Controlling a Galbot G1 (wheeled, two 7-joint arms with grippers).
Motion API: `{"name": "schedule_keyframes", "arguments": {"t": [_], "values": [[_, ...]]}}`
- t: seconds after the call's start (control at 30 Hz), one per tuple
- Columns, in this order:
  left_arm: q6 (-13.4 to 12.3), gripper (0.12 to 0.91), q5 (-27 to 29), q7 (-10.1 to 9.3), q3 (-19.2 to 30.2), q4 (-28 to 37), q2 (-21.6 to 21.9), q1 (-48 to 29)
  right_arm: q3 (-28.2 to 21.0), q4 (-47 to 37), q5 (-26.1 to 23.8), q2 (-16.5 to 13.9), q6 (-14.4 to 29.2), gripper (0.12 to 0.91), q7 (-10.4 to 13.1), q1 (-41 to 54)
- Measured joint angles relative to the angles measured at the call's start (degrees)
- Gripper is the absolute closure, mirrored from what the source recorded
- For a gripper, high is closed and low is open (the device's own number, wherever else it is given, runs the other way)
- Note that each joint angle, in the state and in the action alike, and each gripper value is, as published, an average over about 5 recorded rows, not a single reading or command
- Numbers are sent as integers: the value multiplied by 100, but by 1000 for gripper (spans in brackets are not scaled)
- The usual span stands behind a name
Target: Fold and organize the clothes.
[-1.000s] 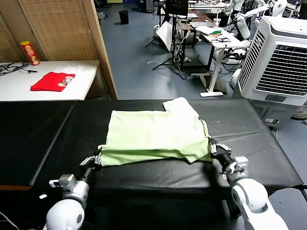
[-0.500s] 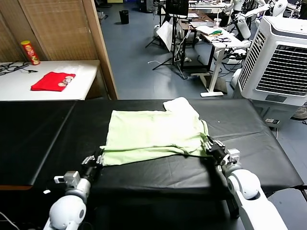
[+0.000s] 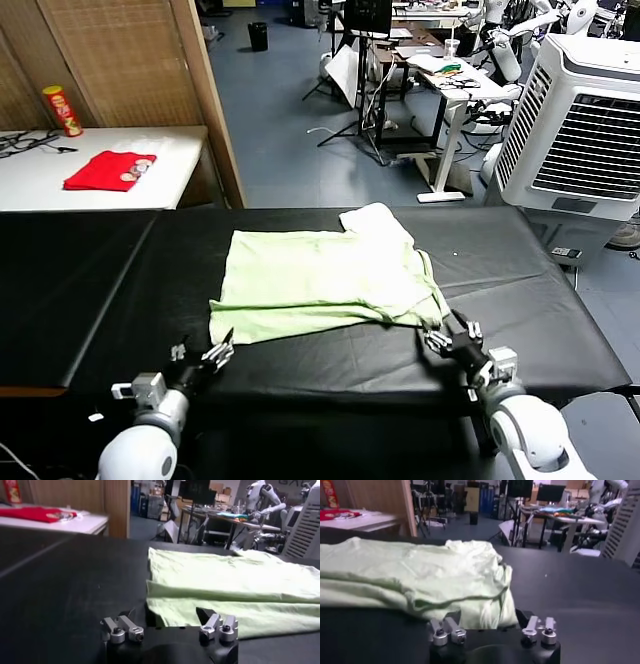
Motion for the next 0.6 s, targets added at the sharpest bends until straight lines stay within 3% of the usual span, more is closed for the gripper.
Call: {"name": "schedule_keyframes", "arguments": {"t": [0.13, 0.3, 0.4, 0.6], "values": [[10, 548, -115, 30, -7, 94, -1, -10, 7, 32, 52, -43, -35, 862, 43, 11], [47, 830, -87, 23, 7, 142, 22, -21, 133, 292, 389, -222, -407, 897, 226, -53], [88, 905, 127, -6, 18, 69, 99, 41, 255, 520, 590, -344, -697, 899, 303, -156], [164, 903, 403, -70, 15, -213, 416, 280, 514, 999, 718, -423, -1113, 900, 427, -591]]}}
